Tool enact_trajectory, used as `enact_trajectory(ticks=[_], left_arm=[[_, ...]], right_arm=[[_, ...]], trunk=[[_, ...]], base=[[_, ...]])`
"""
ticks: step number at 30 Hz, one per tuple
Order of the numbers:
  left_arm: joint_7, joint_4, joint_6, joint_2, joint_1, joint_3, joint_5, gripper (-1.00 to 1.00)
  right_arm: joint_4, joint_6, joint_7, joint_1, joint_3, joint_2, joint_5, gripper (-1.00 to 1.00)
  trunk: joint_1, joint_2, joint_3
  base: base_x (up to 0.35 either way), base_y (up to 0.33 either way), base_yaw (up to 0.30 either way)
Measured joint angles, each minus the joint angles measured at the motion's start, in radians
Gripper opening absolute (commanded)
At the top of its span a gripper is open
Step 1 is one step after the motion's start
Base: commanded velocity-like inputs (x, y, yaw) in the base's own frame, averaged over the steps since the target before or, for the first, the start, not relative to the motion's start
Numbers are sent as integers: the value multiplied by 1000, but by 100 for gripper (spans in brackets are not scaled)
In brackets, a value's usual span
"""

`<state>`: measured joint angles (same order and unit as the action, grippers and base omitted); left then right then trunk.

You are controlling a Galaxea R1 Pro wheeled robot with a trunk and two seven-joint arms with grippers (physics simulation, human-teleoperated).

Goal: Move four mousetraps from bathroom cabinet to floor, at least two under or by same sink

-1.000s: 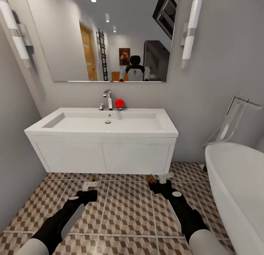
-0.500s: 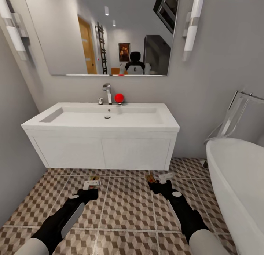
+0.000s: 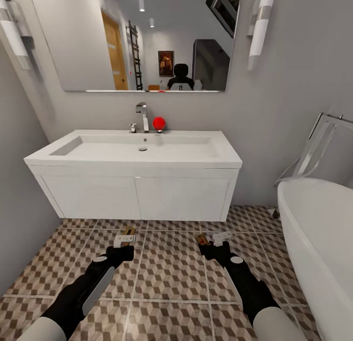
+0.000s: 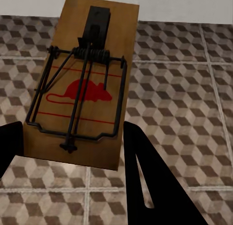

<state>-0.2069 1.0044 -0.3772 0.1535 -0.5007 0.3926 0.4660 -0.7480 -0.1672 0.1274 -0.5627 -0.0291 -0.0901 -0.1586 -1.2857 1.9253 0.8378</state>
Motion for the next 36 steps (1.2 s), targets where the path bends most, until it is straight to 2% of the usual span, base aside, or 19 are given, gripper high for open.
enact_trajectory(ticks=[36], left_arm=[[-1, -6, 0, -1, 0, 19, 0, -100]], right_arm=[[0, 1, 1, 0, 0, 0, 1, -100]], trunk=[[-138, 252, 171]], base=[[0, 0, 0]])
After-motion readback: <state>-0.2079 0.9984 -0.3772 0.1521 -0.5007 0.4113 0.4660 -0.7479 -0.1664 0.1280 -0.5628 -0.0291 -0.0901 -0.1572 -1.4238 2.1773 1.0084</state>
